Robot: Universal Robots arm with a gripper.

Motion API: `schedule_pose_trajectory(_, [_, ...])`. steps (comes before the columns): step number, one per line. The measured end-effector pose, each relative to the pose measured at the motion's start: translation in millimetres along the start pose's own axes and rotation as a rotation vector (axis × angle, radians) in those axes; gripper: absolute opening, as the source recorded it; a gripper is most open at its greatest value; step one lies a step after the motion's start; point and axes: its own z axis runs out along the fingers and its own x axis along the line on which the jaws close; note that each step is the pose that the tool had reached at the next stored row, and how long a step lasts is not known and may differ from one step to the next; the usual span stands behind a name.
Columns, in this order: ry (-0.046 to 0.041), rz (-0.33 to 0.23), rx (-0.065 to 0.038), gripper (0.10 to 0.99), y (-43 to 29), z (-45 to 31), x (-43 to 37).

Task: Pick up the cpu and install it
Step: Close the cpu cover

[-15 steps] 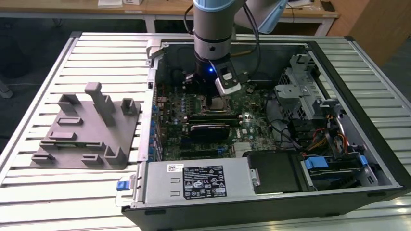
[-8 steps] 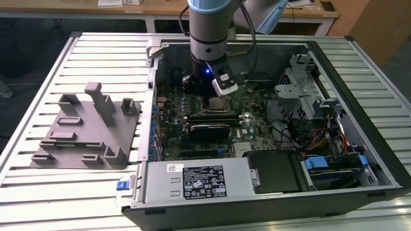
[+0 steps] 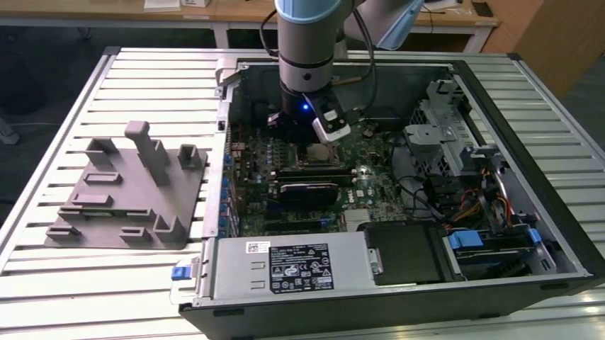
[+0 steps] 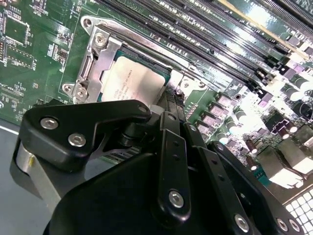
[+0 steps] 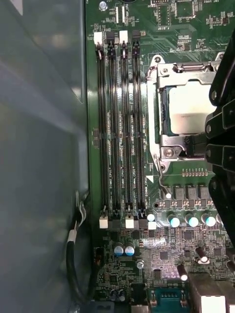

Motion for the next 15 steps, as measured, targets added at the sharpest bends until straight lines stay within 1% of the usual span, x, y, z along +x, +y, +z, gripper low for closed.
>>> schedule_pose_trajectory(4, [-0.0004,0.000,-0.001,0.106,0.1,0.1,-0.1])
schedule_pose_trajectory(7, [-0.0008,0.000,-0.001,0.106,0.2,-1.5,-0.2])
schedule_pose_trajectory(12, [-0.0014,0.000,-0.001,0.106,0.5,-6.9,-0.2])
schedule_pose_trajectory(15, [-0.0016,0.000,0.000,0.106,0.8,-12.3,-0.4])
